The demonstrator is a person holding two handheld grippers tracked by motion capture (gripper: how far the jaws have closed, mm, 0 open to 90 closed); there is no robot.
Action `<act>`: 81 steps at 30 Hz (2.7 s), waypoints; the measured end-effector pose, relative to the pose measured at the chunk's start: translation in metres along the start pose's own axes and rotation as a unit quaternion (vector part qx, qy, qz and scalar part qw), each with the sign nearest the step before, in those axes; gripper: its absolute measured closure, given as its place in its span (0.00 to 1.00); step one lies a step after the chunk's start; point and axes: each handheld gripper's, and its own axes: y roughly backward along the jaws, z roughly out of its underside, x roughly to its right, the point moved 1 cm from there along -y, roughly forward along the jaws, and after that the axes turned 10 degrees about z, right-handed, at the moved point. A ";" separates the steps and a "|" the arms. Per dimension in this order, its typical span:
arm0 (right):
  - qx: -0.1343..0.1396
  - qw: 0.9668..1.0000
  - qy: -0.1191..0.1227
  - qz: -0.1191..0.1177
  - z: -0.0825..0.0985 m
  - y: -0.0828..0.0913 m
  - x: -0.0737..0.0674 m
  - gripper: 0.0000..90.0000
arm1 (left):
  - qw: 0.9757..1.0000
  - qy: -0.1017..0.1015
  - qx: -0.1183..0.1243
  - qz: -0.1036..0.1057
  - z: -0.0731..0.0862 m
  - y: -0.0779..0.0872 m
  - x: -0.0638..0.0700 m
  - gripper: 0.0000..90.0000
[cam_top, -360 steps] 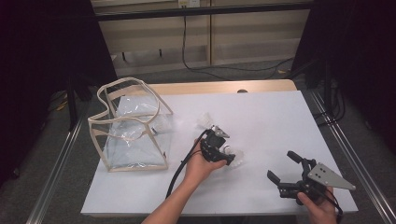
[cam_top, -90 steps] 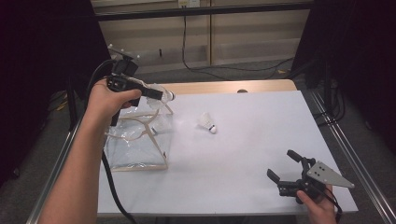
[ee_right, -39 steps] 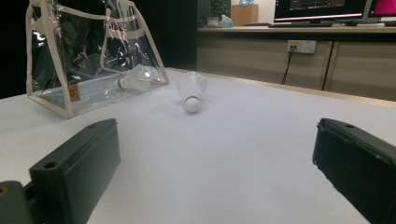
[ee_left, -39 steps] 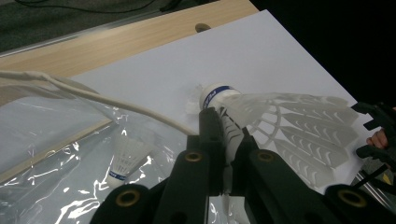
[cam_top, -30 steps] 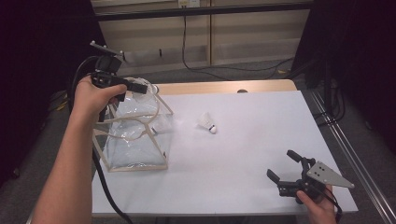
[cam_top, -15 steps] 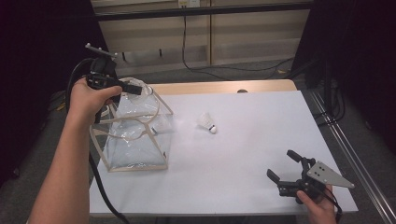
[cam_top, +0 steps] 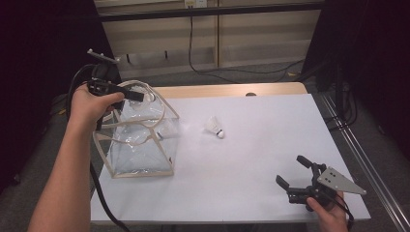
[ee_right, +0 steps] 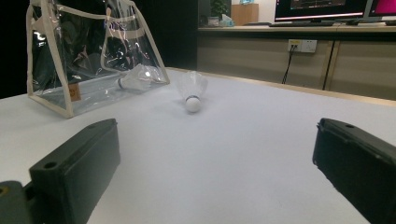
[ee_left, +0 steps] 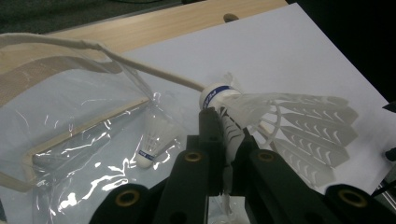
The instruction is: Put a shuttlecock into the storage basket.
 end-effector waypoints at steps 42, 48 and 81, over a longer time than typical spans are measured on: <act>0.001 1.000 0.000 -0.001 0.000 0.000 0.000 0.01 | 1.000 0.013 -0.012 -0.015 0.008 -0.010 -0.013 0.99; 0.001 1.000 0.000 -0.001 0.000 0.000 0.000 0.01 | 1.000 0.017 -0.011 -0.019 0.010 -0.013 -0.014 0.98; 0.000 1.000 0.001 -0.001 0.000 0.000 0.000 0.01 | 1.000 0.013 -0.002 -0.015 0.013 -0.016 -0.014 0.85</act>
